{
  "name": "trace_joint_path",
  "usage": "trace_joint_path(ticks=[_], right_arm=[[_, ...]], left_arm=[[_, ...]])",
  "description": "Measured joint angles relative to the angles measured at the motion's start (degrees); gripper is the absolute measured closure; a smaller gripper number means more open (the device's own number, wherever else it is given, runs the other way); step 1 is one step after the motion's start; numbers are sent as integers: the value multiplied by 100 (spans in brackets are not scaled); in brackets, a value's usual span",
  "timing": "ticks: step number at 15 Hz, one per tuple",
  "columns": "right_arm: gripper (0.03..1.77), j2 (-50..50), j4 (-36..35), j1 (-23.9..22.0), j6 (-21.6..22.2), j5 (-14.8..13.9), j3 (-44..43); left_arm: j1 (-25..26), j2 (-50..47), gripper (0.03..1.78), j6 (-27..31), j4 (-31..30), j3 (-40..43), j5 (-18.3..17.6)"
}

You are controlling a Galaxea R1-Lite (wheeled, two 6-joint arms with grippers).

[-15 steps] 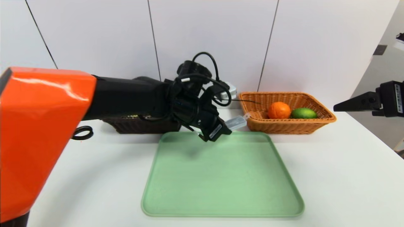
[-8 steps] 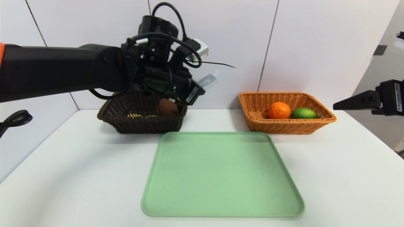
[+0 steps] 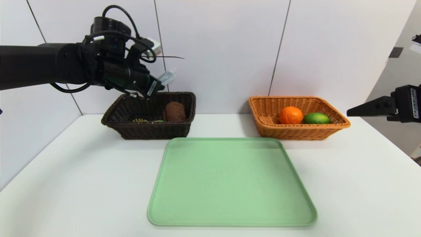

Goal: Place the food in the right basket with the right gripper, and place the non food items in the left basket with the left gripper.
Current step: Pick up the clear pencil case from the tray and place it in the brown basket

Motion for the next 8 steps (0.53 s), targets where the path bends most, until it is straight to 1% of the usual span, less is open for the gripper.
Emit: trace_joint_path(ticks=[1, 3, 8], right_arm=[[10, 0, 0, 0, -6, 0, 0], [10, 7, 2, 0, -5, 0, 20], [10, 10, -1, 0, -9, -11, 34]], left_arm=[[188, 61, 126, -5, 0, 72, -5], [391, 193, 126, -41, -9, 160, -5], [634, 579, 126, -79, -17, 206, -13]])
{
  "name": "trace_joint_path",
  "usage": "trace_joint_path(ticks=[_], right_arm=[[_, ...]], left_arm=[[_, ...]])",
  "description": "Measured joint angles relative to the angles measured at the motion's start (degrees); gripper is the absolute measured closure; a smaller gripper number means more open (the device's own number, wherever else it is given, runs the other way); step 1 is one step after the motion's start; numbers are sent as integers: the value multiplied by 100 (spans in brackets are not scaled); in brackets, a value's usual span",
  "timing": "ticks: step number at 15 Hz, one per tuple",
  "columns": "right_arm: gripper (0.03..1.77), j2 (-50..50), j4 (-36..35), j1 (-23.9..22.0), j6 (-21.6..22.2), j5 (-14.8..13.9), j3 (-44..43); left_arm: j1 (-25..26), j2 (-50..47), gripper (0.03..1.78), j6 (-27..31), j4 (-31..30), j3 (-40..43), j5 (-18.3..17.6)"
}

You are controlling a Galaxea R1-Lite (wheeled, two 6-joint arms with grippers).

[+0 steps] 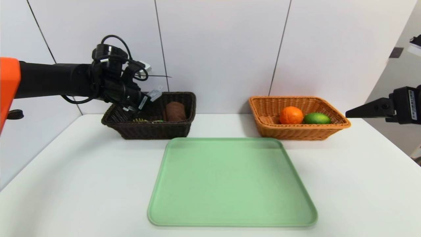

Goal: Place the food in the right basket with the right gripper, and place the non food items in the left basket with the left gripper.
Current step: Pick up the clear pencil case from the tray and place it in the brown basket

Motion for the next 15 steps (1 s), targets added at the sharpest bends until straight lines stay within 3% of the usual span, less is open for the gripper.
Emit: trace_joint_path(ticks=[5, 10, 15], right_arm=[[10, -2, 1, 2, 0, 0, 0], [10, -13, 1, -2, 4, -1, 9], [10, -54, -5, -2, -13, 0, 33]], left_arm=[[59, 217, 126, -9, -5, 4, -11], [63, 254, 73, -172, -30, -27, -13], [56, -15, 43, -889, 0, -71, 9]])
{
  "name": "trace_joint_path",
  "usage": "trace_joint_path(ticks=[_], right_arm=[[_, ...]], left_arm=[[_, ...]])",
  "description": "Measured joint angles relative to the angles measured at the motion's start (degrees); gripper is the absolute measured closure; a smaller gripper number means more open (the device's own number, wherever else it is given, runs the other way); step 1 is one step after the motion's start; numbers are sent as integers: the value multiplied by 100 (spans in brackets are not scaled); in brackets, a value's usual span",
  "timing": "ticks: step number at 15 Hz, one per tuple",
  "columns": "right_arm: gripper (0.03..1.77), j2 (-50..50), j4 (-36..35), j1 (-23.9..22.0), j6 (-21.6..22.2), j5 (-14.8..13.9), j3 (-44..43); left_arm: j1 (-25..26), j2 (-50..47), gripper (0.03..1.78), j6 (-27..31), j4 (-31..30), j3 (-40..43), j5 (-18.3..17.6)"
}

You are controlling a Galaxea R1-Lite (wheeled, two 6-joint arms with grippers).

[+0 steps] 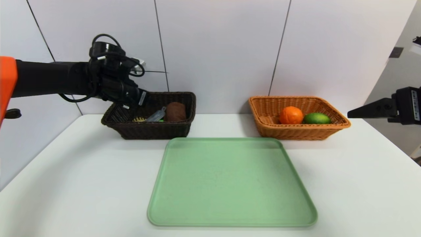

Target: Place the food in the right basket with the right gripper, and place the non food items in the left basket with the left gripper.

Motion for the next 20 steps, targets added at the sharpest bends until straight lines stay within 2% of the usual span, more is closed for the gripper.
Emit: trace_joint_path(ticks=[4, 8, 10, 14, 17, 20], right_arm=[[10, -65, 6, 9, -61, -45, 0], [10, -483, 30, 13, -325, -61, 49], [9, -855, 39, 11, -378, -61, 286], [9, -1862, 35, 11, -496, -94, 1086], [9, -2786, 41, -15, -691, -113, 1694], [9, -3545, 39, -435, -1037, -43, 2122]], left_arm=[[-188, -595, 30, -920, 428, 38, 127], [-276, -1659, 22, -1251, 1125, 435, 624], [-282, -2361, 20, -1331, 1263, 1072, 892], [-290, -4094, 16, -1385, 1304, 3084, 1603], [-293, -5386, 14, -1367, 1320, 4231, 2202], [-179, -6573, 14, -1331, 1357, 5148, 2807]])
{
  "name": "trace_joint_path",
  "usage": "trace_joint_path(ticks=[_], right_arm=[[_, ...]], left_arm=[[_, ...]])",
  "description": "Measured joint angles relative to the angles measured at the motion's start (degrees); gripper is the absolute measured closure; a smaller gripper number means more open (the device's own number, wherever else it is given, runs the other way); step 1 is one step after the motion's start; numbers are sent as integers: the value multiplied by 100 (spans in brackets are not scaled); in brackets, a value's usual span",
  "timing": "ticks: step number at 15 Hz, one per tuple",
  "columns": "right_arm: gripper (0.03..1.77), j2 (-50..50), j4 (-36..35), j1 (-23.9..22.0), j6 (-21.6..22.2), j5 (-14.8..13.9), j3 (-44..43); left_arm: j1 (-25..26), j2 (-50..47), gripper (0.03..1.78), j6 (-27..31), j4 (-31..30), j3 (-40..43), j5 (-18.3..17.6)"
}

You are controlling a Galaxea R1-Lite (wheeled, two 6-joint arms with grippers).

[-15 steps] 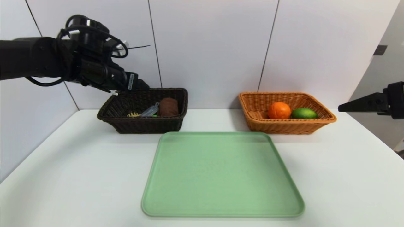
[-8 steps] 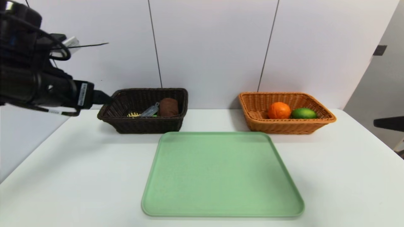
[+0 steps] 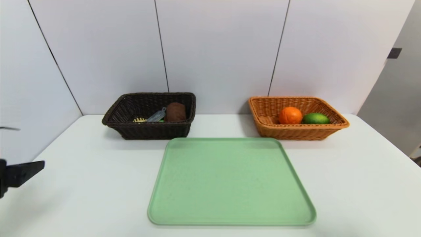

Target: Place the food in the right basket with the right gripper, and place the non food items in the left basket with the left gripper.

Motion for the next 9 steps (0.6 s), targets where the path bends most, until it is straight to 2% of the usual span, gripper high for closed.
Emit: trace_joint_path(ticks=[4, 6, 9], right_arm=[[9, -800, 0, -540, -286, 169, 372], [9, -1228, 13, -658, -321, 299, 713], [9, -1818, 105, -744, -425, 340, 1172]], left_arm=[[551, -1357, 13, 260, 10, 918, 194], [757, -1999, 12, 402, 11, 1385, 185], [873, -2782, 12, 467, 5, 2098, 59]])
